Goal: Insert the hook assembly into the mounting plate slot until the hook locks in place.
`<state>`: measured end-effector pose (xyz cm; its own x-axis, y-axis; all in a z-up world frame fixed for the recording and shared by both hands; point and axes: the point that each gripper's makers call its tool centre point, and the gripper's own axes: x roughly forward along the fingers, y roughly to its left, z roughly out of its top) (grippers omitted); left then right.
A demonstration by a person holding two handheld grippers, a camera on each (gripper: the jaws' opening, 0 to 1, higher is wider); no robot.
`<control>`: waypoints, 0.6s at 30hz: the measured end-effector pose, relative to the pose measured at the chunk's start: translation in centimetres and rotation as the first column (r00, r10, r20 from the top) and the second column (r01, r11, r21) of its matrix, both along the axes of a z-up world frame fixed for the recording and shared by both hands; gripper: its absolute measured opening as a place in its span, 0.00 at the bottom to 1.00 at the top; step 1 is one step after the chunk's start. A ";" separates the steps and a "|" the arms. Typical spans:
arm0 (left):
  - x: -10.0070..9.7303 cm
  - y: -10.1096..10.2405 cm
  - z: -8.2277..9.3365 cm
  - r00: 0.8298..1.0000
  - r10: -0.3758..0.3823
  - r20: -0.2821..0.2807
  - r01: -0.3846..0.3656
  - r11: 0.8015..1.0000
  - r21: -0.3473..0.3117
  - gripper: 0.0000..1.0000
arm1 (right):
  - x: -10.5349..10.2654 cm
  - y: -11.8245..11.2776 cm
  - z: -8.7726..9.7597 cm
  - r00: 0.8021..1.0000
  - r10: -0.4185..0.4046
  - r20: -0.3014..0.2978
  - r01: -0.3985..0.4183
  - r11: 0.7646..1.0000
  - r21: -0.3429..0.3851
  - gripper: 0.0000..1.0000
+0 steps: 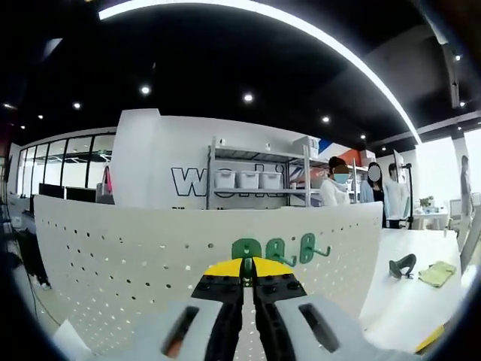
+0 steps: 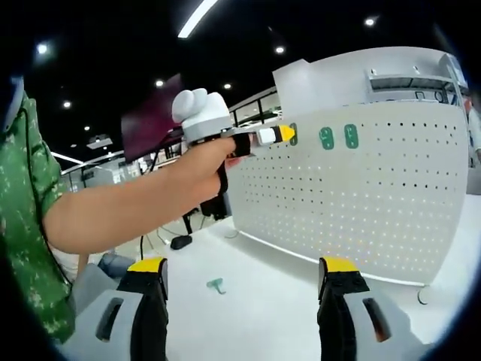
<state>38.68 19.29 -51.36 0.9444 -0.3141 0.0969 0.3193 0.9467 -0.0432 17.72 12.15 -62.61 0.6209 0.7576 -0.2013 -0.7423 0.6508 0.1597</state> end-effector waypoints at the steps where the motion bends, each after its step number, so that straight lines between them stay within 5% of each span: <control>1: 0.0 0.0 0.0 1.000 0.005 0.001 -0.005 1.000 -0.001 0.03 | 0.1 -0.1 -0.1 1.000 0.000 -0.003 0.000 1.000 0.002 0.84; 18: 1.2 -0.2 0.5 0.998 0.056 0.027 -0.056 0.998 0.003 0.03 | 0.7 -1.0 -0.6 1.000 0.005 -0.014 -0.006 1.000 -0.009 0.83</control>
